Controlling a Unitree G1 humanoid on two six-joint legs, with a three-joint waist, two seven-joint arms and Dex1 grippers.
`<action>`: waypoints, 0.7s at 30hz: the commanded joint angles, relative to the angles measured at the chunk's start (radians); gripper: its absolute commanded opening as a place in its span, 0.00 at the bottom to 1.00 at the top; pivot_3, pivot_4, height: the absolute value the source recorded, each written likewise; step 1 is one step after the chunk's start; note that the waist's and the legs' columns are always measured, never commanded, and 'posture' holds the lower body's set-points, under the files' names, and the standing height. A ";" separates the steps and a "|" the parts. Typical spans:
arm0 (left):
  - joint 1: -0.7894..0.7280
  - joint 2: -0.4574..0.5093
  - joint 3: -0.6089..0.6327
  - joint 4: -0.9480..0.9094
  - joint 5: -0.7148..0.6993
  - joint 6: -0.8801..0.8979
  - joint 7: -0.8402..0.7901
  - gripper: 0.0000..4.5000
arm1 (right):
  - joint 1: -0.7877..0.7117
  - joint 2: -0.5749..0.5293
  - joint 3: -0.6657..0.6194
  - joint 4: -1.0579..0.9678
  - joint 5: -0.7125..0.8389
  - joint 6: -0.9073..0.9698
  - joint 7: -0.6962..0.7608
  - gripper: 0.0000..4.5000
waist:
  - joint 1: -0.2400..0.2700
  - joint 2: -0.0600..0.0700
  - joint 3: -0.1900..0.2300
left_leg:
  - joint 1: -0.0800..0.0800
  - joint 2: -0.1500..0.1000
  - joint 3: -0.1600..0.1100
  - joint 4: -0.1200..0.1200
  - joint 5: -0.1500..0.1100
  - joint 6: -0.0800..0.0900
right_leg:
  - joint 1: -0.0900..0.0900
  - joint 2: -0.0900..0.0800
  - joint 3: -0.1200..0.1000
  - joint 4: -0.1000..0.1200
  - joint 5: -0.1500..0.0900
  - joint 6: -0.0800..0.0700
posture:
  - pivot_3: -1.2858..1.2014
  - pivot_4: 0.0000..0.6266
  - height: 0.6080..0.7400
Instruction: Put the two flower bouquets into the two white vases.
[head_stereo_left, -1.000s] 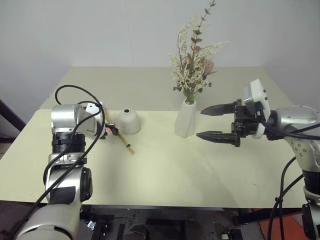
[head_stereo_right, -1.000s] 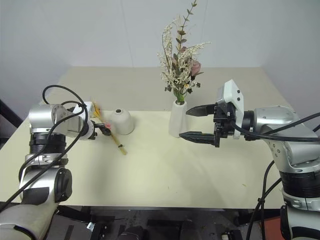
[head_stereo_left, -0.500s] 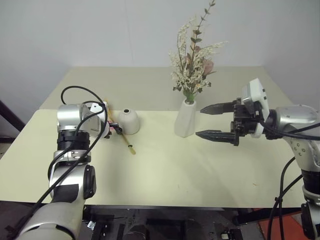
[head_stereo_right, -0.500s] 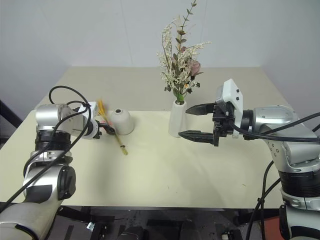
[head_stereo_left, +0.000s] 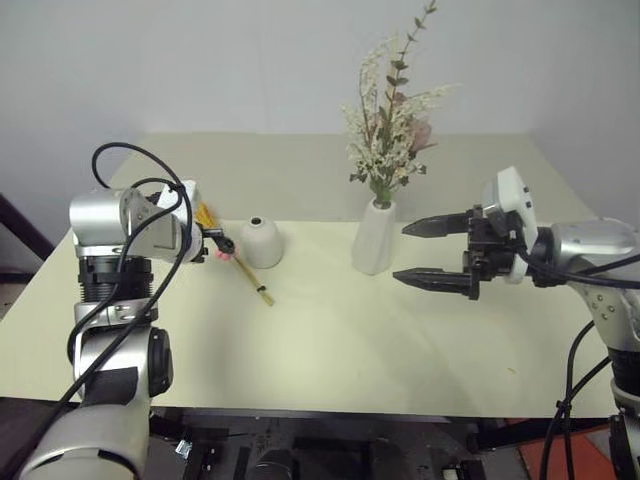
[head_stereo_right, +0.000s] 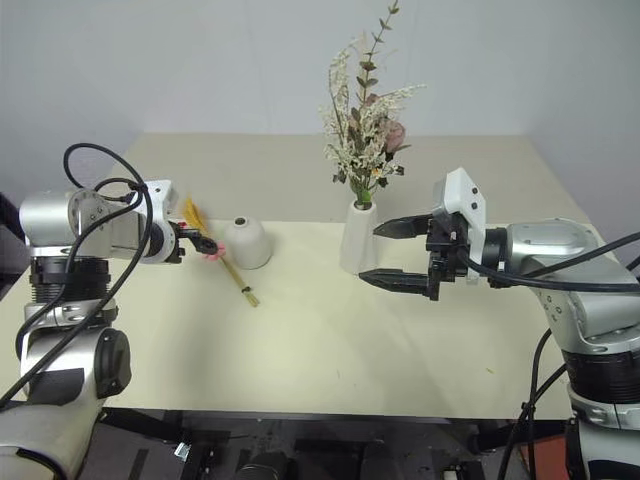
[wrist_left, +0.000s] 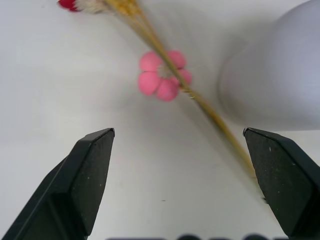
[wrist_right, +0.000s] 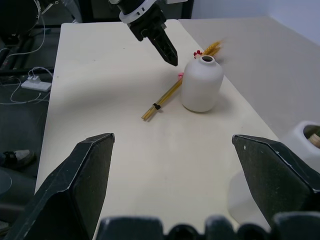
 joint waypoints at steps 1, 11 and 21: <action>-0.021 -0.055 0.034 -0.006 -0.017 0.005 0.069 1.00 | -0.028 -0.016 -0.028 -0.014 0.017 0.003 0.005 1.00 | 0.000 0.000 0.000 | 0.000 0.000 0.000 0.000 0.000 0.000 | 0.000 0.000 0.000 0.000 0.000 0.000 | 0.52 0.24 1.00; -0.007 -0.164 0.083 0.062 0.035 0.005 0.159 1.00 | -0.035 -0.036 -0.035 -0.015 0.018 0.012 0.007 1.00 | -0.007 -0.001 0.000 | 0.000 0.000 0.000 0.000 0.001 -0.001 | 0.000 0.000 0.000 0.000 0.000 0.000 | 0.52 0.24 1.00; 0.047 -0.152 0.099 0.073 0.127 0.005 0.179 0.69 | -0.020 -0.033 -0.041 -0.022 0.020 0.011 -0.002 1.00 | -0.007 -0.001 0.000 | 0.000 0.000 0.000 0.000 0.001 -0.001 | 0.000 0.000 0.000 -0.001 0.000 0.000 | 0.52 0.24 1.00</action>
